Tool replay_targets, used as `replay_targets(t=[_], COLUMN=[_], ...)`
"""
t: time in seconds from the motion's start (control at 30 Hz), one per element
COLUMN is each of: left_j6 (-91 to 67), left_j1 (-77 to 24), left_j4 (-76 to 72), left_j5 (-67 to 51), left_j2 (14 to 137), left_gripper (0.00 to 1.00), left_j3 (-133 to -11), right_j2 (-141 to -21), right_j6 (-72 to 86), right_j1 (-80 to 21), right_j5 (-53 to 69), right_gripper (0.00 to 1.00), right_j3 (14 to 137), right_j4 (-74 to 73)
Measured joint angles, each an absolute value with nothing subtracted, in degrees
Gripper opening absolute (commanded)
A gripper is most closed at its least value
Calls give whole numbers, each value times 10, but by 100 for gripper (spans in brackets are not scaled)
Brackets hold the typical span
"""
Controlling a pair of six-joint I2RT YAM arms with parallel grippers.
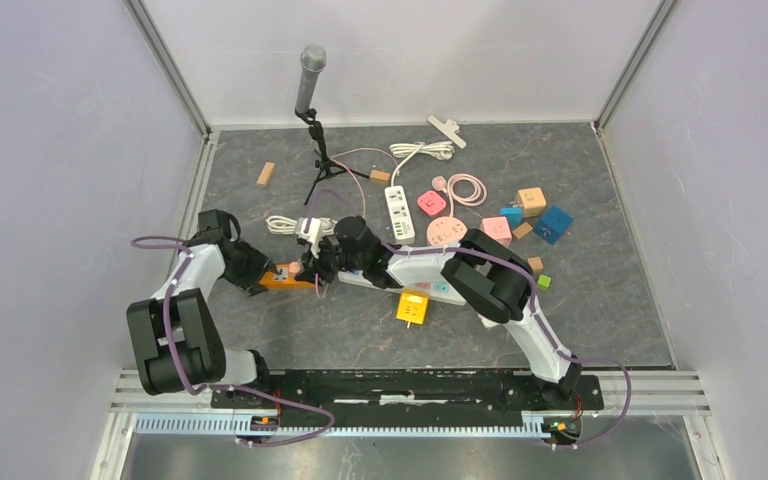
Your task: Pull the plug off the socket
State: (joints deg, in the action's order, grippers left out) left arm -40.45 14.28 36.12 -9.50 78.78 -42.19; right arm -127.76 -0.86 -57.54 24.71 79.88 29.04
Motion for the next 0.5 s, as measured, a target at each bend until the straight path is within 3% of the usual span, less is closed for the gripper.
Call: replay_targets(t=[0.27,0.5], left_j6=[-408,-423], left_j1=[112,95], left_j4=[357,362], left_j5=[-60,-36], left_j2=[780,779], left_gripper=[54,53], left_j3=[-420,-424], right_j2=[-1278,-1278], right_j6=[78,65], right_j1=[-548,-555], right_j5=[300,298], right_gripper=[0,0], right_j3=[799,801], right_j4=[347,344])
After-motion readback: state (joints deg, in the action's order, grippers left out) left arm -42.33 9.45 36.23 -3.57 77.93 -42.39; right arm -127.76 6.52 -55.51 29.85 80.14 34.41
